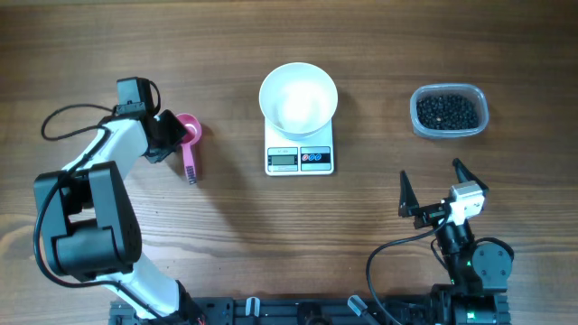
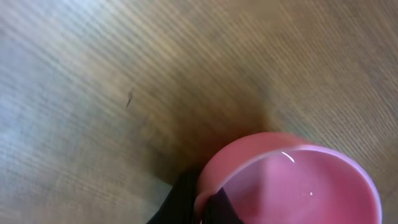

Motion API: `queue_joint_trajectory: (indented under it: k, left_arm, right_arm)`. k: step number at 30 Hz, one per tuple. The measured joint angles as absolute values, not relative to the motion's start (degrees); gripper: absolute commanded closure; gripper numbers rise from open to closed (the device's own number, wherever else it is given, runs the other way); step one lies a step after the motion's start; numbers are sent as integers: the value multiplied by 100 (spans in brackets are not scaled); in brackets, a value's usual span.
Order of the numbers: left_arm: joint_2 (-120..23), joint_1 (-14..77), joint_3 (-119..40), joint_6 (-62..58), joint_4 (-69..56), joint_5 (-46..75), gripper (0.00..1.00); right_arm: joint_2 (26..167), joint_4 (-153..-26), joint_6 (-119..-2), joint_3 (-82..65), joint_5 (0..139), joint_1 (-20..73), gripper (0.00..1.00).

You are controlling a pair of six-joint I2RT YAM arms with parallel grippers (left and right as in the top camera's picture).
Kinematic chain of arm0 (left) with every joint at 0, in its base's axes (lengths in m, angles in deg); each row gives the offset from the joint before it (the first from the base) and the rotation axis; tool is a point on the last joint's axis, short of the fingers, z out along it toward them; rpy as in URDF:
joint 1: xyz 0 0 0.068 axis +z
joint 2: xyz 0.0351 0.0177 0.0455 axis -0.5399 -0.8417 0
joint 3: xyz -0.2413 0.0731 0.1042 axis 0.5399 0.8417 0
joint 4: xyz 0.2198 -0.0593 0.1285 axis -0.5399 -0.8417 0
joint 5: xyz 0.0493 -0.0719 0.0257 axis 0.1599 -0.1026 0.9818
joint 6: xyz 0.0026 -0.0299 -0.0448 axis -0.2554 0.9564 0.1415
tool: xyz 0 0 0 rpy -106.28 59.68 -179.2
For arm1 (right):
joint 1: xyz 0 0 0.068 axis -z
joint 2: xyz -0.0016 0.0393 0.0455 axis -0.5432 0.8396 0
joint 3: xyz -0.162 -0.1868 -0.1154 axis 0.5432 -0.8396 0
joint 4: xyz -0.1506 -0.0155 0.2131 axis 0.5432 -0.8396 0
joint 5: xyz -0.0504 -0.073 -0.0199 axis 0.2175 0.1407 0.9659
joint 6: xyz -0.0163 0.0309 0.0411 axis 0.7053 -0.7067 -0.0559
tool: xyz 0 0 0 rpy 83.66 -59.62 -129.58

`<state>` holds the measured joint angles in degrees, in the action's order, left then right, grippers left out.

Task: Scoop item into bowl and weigh 150g on scale
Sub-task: 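Lower the left gripper and grasp the pink scoop's cup rim, then lift the pink scoop with the left gripper and rotate it sideways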

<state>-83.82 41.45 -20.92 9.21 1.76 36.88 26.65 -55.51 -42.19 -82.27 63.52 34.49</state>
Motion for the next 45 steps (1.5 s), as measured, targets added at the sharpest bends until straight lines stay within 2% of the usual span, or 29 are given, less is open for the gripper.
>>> queue_joint_trajectory:
  k: [5,7,9,12,21,23,25,28,33,37,40,45]
  left_arm:
    - [-8334,4145,-2212,2346,-607,3640,95]
    - [-8288,4145,-2215,2964,-887,3642,75]
    - [-8288,4143,-2208,3279,-972,3668,62]
    - [-8292,4143,-2210,3607,-933,3677,53]
    - [-8292,4141,-2217,3819,-930,3753,55]
    - [-8292,4139,-2215,3661,-922,3751,51]
    - [-8292,4135,-2215,3399,-902,3751,43]
    - [-8286,4130,-2215,2929,-745,3762,36]
    - [-8282,4130,-2215,2245,-600,3782,35]
    - [-8282,4130,-2210,1852,-539,3852,52]
    - [-8288,4130,-2193,1670,-535,3952,61]
    - [-8295,4130,-2180,1546,-535,4053,64]
  right_arm:
    - [2665,-5553,-4221,-8227,6352,3449,0]
    - [2665,-5551,-4221,-8227,6350,3449,0]
    - [2665,-5551,-4221,-8227,6350,3449,0]
    - [2665,-5553,-4221,-8227,6350,3449,0]
    - [2665,-5553,-4219,-8227,6350,3449,0]
    - [2665,-5551,-4221,-8227,6350,3449,0]
    - [2665,-5553,-4221,-8227,6352,3449,0]
    - [2665,-5551,-4221,-8227,6352,3449,0]
    - [2665,-5553,-4219,-8227,6352,3449,0]
    - [2665,-5553,-4221,-8227,6352,3449,0]
    - [2665,-5553,-4221,-8227,6350,3449,0]
    - [2665,-5553,-4219,-8227,6350,3449,0]
